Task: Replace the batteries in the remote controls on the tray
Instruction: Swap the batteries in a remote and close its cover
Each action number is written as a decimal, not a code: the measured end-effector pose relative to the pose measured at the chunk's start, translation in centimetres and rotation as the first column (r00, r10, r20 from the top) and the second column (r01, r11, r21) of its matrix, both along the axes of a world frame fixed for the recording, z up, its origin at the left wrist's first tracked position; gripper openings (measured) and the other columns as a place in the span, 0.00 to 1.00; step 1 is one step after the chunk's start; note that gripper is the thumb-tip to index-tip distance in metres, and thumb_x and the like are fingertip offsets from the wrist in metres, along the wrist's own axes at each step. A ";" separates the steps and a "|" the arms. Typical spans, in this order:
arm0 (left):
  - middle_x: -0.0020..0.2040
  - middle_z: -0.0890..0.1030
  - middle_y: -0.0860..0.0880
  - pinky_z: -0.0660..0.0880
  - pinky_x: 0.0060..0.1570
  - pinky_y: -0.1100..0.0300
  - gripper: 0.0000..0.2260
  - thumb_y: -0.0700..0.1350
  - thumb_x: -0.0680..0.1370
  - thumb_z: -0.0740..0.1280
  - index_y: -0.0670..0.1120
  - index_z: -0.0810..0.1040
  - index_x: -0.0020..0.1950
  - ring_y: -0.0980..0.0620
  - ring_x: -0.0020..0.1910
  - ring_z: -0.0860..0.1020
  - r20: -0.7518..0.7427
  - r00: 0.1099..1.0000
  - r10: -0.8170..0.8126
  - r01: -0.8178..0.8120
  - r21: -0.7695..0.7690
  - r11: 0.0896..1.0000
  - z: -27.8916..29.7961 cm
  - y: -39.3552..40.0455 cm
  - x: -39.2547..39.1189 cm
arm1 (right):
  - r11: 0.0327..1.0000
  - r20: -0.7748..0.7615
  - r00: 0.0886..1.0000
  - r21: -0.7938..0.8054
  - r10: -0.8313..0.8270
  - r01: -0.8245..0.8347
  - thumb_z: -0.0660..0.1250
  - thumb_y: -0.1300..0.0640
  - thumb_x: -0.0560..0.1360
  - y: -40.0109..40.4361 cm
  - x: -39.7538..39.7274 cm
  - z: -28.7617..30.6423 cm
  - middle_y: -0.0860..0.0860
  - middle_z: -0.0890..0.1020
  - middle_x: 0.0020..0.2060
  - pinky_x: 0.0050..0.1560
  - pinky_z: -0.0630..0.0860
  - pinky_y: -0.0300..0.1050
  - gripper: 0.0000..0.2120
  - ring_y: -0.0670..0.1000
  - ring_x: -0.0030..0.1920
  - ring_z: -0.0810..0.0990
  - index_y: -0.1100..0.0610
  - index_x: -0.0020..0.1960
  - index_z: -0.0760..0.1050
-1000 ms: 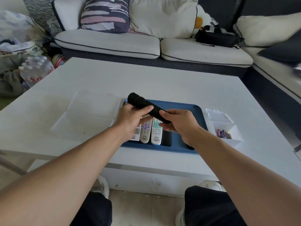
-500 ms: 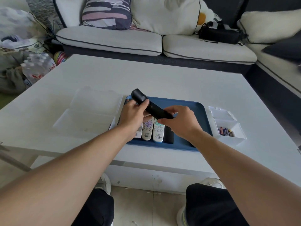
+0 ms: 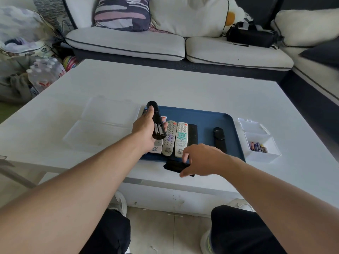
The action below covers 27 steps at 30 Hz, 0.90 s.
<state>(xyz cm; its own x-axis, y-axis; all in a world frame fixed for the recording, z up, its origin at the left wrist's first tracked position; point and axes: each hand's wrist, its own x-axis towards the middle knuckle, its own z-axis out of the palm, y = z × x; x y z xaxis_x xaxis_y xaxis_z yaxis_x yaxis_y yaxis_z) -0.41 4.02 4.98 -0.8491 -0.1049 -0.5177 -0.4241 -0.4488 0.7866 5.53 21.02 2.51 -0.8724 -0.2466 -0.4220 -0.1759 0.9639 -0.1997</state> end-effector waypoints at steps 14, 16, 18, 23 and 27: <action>0.50 0.85 0.41 0.80 0.45 0.53 0.12 0.42 0.85 0.60 0.39 0.74 0.66 0.45 0.45 0.84 0.014 0.988 -0.156 0.151 0.173 0.973 0.4 0.5 0.8 | 0.991 -0.076 0.994 0.109 0.084 -0.076 0.73 0.33 0.69 -0.9 0.7 -0.2 0.48 0.82 0.47 0.46 0.78 0.47 0.24 0.49 0.45 0.79 0.48 0.56 0.75; 0.53 0.84 0.40 0.80 0.45 0.52 0.11 0.42 0.85 0.60 0.40 0.73 0.65 0.43 0.47 0.85 -0.013 0.988 -0.154 0.154 0.179 0.972 0.3 0.6 0.7 | 0.987 -0.085 0.991 0.132 0.102 -0.090 0.73 0.34 0.69 -0.9 0.9 -0.2 0.48 0.82 0.46 0.44 0.77 0.46 0.24 0.49 0.44 0.79 0.49 0.55 0.75; 0.56 0.83 0.37 0.82 0.48 0.50 0.11 0.43 0.85 0.60 0.40 0.72 0.65 0.39 0.51 0.84 -0.023 0.990 -0.142 0.144 0.205 0.968 0.1 0.6 0.6 | 0.982 -0.097 0.988 0.159 0.121 -0.105 0.74 0.35 0.69 -1.0 1.2 -0.3 0.48 0.82 0.44 0.44 0.77 0.46 0.24 0.49 0.43 0.79 0.49 0.55 0.75; 0.48 0.87 0.41 0.83 0.31 0.52 0.18 0.51 0.85 0.58 0.41 0.70 0.69 0.41 0.40 0.86 -0.009 0.979 -0.204 0.203 0.136 0.970 -0.3 0.5 0.4 | 0.969 -0.154 0.977 0.218 0.150 -0.115 0.73 0.35 0.70 -1.7 1.4 -0.6 0.48 0.81 0.44 0.45 0.78 0.47 0.24 0.50 0.43 0.80 0.50 0.55 0.75; 0.44 0.87 0.42 0.77 0.22 0.60 0.20 0.55 0.85 0.58 0.44 0.71 0.70 0.43 0.35 0.86 -0.001 0.973 -0.230 0.229 0.083 0.970 -0.2 0.8 0.6 | 0.958 -0.169 0.973 0.265 0.158 -0.110 0.73 0.34 0.69 -2.1 1.6 -0.7 0.48 0.81 0.46 0.45 0.75 0.47 0.25 0.51 0.45 0.79 0.50 0.55 0.75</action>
